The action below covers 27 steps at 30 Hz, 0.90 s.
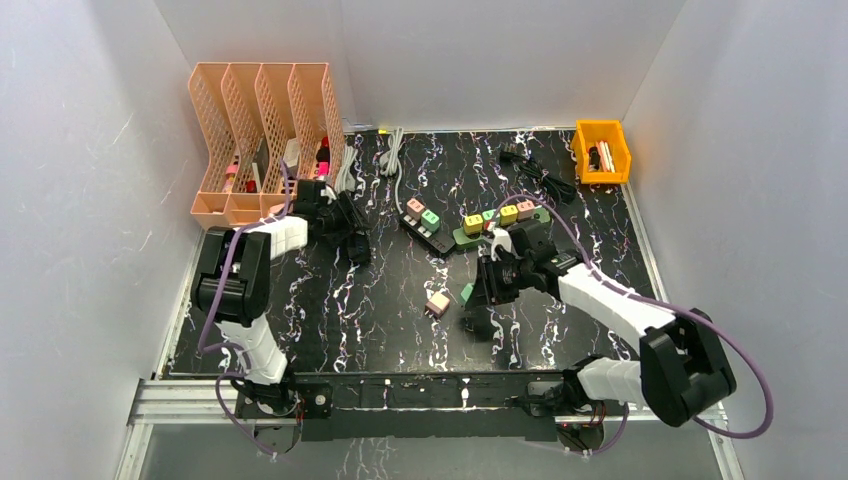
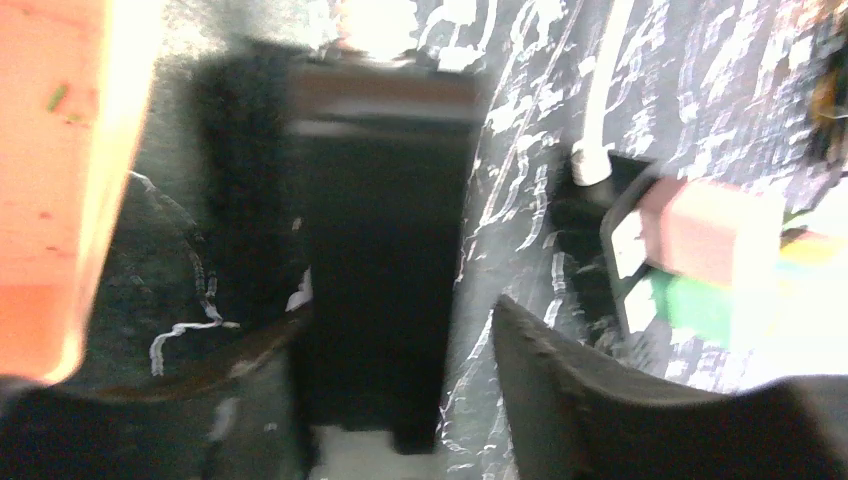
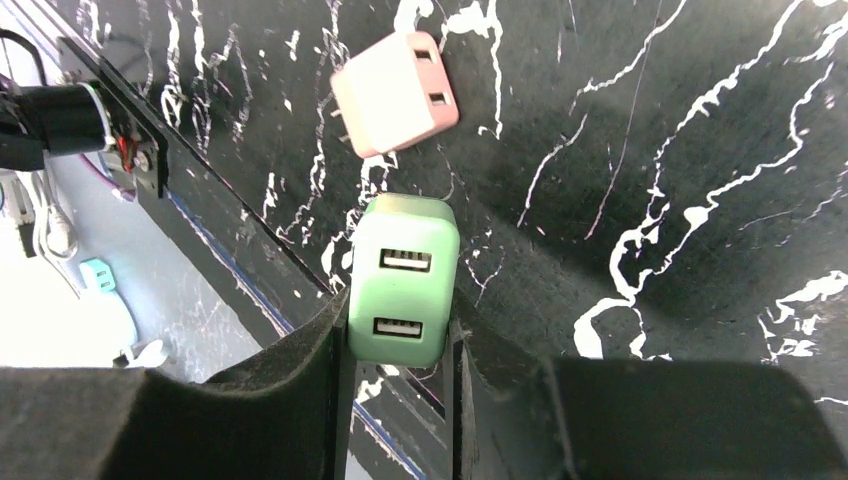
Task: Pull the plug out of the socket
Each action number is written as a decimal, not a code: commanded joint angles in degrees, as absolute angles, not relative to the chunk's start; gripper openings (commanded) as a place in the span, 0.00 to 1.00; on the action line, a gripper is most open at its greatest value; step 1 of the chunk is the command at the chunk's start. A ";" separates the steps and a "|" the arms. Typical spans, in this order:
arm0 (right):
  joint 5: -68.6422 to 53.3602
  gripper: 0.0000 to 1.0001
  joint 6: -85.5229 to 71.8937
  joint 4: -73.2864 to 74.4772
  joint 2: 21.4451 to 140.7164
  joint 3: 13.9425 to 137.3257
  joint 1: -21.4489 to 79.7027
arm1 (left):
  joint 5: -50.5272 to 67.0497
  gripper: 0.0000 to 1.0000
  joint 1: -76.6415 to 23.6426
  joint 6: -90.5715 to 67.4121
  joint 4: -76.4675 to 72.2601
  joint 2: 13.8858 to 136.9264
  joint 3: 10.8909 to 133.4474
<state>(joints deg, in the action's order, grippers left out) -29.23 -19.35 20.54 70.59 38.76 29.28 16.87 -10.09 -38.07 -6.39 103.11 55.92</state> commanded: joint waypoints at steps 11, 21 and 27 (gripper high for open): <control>-32.81 0.00 -17.59 29.44 80.43 42.12 29.77 | 8.86 0.98 -5.99 -30.81 11.05 89.29 60.12; -33.01 0.00 -16.17 27.82 91.93 49.99 34.22 | 12.08 0.98 -1.43 -32.20 8.95 87.77 58.88; -33.46 0.00 -15.96 26.10 96.95 54.77 34.33 | 12.27 0.98 -1.24 -32.21 8.92 86.45 58.39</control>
